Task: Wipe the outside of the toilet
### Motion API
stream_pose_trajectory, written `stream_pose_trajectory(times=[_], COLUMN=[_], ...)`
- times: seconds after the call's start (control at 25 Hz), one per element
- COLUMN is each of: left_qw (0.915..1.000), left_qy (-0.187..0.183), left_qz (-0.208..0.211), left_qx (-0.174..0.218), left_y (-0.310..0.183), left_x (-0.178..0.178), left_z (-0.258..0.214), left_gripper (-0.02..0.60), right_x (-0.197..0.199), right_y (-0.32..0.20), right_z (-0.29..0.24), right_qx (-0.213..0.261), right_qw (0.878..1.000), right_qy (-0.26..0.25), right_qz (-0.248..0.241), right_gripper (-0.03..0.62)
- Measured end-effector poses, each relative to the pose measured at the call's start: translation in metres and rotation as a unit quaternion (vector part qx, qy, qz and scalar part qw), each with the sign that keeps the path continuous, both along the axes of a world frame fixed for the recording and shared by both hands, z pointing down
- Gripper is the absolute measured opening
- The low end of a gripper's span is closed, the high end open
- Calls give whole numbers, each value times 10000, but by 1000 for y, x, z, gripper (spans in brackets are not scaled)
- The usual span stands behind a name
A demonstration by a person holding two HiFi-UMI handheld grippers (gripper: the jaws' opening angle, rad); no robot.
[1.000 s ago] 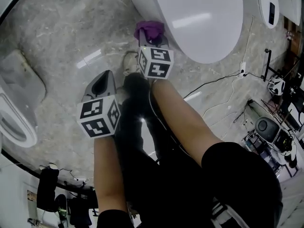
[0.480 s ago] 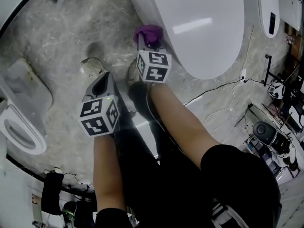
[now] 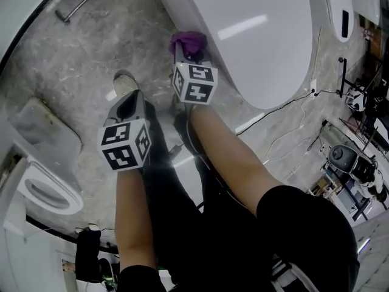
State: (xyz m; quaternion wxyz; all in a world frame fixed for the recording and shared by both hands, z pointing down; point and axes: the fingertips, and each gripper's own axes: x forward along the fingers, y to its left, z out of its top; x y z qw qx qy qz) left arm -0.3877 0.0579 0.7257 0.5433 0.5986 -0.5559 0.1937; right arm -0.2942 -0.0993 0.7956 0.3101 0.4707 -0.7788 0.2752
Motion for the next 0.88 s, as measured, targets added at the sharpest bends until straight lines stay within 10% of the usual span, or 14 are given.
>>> stream_pose_trajectory(times=[0.88], left_qw=[9984], left_qy=[161], left_qz=[526], left_qx=[-118], left_y=[-68], left_x=[-131], left_z=[23], left_gripper=[8], right_x=[-125], right_y=[-109], right_z=[12], right_qx=[301], right_qw=[9994], right_qy=[143], right_qz=[109], right_gripper=[84])
